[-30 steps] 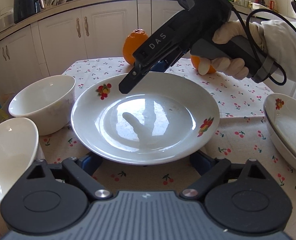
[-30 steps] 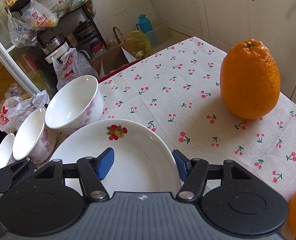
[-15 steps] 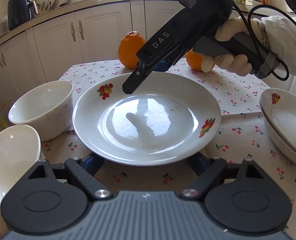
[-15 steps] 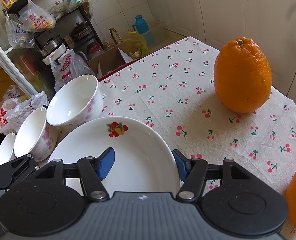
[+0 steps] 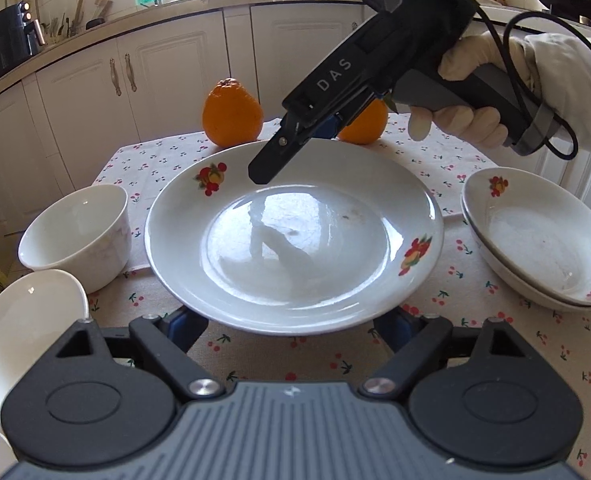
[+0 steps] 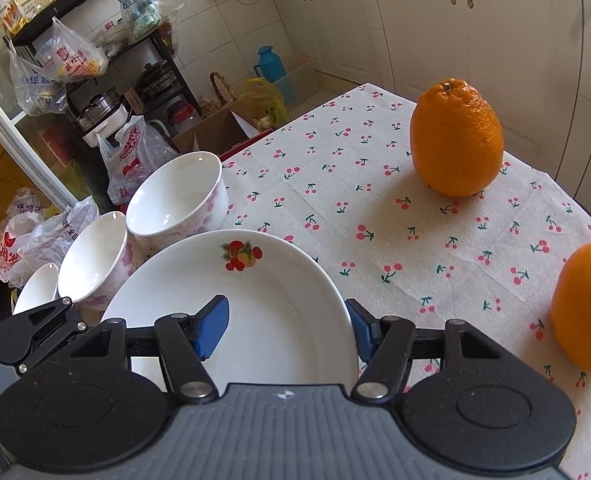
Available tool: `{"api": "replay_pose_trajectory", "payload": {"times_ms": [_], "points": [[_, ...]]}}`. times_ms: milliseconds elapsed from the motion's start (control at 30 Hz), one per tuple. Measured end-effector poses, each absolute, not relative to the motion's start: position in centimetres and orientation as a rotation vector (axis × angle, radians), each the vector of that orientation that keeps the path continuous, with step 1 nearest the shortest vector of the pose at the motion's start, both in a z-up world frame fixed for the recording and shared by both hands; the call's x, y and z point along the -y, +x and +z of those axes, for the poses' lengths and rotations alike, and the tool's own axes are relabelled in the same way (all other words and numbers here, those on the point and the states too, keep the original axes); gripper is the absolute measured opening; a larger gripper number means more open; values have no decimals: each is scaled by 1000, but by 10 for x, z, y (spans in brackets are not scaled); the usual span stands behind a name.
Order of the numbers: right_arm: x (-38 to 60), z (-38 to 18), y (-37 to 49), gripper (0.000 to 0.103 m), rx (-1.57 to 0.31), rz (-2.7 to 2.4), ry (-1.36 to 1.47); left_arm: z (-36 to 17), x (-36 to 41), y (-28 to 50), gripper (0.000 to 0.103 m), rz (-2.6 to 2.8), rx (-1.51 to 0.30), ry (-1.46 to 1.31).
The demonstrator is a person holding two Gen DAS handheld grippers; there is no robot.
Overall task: Organize plates and bowls
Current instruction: 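Lift the white plate with the right tool and carry it to the plate stack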
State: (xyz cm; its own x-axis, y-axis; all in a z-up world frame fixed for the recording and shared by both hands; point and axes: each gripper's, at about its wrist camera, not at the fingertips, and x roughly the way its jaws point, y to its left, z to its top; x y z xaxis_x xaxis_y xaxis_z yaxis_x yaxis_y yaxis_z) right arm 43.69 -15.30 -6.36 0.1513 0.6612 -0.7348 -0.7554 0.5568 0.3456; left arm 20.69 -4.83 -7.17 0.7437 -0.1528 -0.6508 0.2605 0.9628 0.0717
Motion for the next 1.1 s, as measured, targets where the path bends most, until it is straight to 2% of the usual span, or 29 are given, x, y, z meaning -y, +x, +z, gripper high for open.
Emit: {"api": "replay_pose_trajectory", "payload": {"times_ms": [567, 1100], "points": [[226, -33, 367, 69, -932, 853, -58, -48, 85, 178, 88, -408, -660, 228], [307, -41, 307, 69, -919, 672, 33, -53, 134, 159, 89, -600, -658, 314]]}}
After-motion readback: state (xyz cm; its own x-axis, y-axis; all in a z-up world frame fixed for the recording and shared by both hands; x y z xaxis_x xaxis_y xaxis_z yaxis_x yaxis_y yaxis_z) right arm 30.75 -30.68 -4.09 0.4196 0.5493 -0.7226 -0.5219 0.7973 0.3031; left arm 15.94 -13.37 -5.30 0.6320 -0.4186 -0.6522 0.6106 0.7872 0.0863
